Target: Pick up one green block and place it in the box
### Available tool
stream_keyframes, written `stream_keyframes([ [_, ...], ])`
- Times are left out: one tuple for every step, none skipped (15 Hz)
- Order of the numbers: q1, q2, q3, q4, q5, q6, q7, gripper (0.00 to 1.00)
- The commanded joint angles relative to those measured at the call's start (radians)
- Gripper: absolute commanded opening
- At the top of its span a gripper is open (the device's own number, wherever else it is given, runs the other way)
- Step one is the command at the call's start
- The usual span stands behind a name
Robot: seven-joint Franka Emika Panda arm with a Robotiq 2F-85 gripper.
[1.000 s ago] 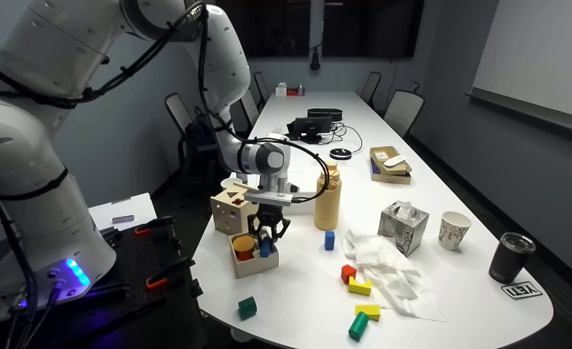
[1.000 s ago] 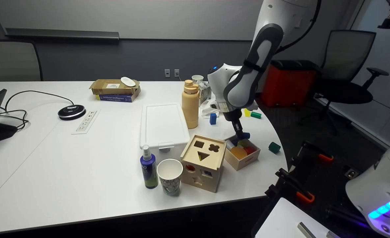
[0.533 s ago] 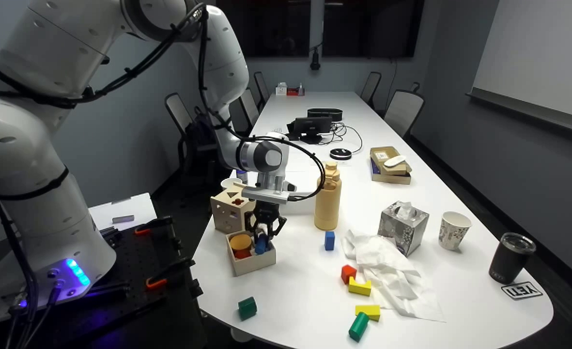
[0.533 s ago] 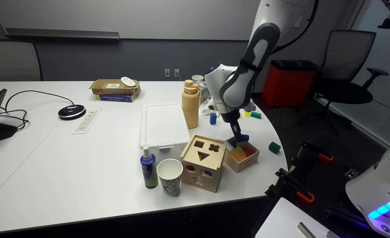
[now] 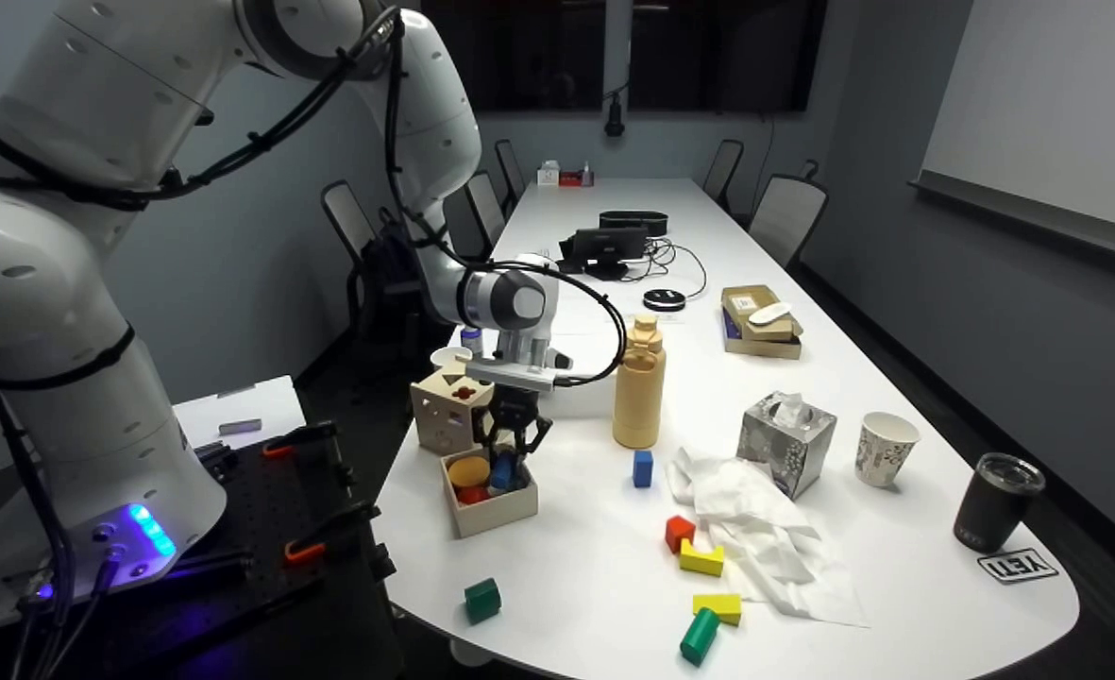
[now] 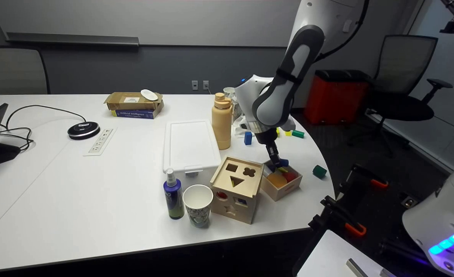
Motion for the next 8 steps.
stream_keyframes([
  [0.022,-0.018,-0.015,-0.010,-0.010,0.001,0.038,0.69],
  [0.022,-0.021,-0.015,-0.012,-0.010,-0.002,0.038,0.76],
  [0.022,-0.022,-0.014,-0.012,-0.009,-0.007,0.038,0.84],
  [0.021,-0.025,-0.013,-0.014,-0.007,-0.006,0.037,0.91],
  [0.021,-0.032,-0.012,-0.018,-0.006,-0.006,0.037,0.99],
  [0.024,-0.059,-0.018,-0.037,-0.009,0.012,0.054,1.00],
  [0.022,-0.083,-0.019,-0.055,-0.010,0.027,0.062,1.00],
  [0.025,-0.117,-0.026,-0.077,-0.016,0.041,0.078,1.00],
])
